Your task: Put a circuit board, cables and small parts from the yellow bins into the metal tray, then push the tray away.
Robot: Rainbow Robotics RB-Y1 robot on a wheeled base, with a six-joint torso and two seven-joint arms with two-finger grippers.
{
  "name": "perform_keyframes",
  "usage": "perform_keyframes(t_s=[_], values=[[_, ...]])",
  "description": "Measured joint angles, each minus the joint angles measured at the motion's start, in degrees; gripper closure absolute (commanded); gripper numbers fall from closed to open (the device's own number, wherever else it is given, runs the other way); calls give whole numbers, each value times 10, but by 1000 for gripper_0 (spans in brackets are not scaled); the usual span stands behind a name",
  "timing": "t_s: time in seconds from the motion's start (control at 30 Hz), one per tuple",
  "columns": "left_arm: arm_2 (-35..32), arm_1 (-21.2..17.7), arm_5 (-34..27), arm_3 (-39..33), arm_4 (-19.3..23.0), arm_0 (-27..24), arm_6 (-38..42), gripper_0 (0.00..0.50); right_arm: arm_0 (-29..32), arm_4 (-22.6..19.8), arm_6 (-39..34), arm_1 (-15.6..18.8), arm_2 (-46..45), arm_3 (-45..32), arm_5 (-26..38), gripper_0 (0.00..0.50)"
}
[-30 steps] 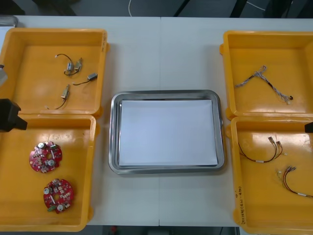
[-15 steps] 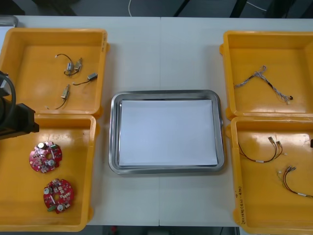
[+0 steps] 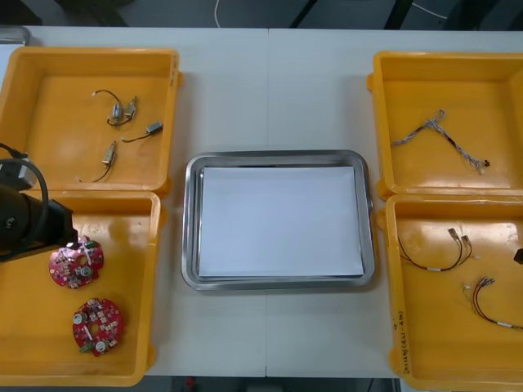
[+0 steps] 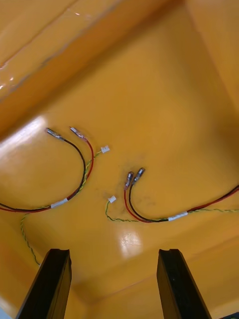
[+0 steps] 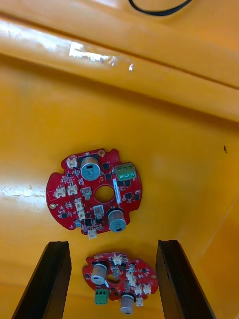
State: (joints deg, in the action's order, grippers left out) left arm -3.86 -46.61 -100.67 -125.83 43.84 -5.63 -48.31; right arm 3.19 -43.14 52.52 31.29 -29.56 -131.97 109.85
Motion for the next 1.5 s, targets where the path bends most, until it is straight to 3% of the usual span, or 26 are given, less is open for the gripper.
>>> perform_keyframes(t_s=[0.2,0.37,0.53,0.7,0.9,1.07,1.23,1.5], values=[[23,24,9,-4,-53,19,0,0,22,8,-96,-16,-10,0,0,0],[38,36,22,-10,-73,35,2,0,37,16,-122,-32,-22,0,0,0],[60,49,25,-14,-100,43,7,0,47,33,-209,-49,-27,0,0,0],[80,62,26,-14,-125,44,24,0,52,51,-223,-65,-27,0,-1,0],[85,80,28,-14,-137,50,33,0,52,132,-327,-84,-11,0,-27,0],[86,87,28,-14,-147,54,33,0,53,156,-344,-89,18,8,-59,0],[96,88,28,-14,-161,56,34,0,53,157,-390,-99,29,30,-85,0],[104,88,36,-13,-170,58,58,0,54,157,-390,-127,29,45,-108,0]])
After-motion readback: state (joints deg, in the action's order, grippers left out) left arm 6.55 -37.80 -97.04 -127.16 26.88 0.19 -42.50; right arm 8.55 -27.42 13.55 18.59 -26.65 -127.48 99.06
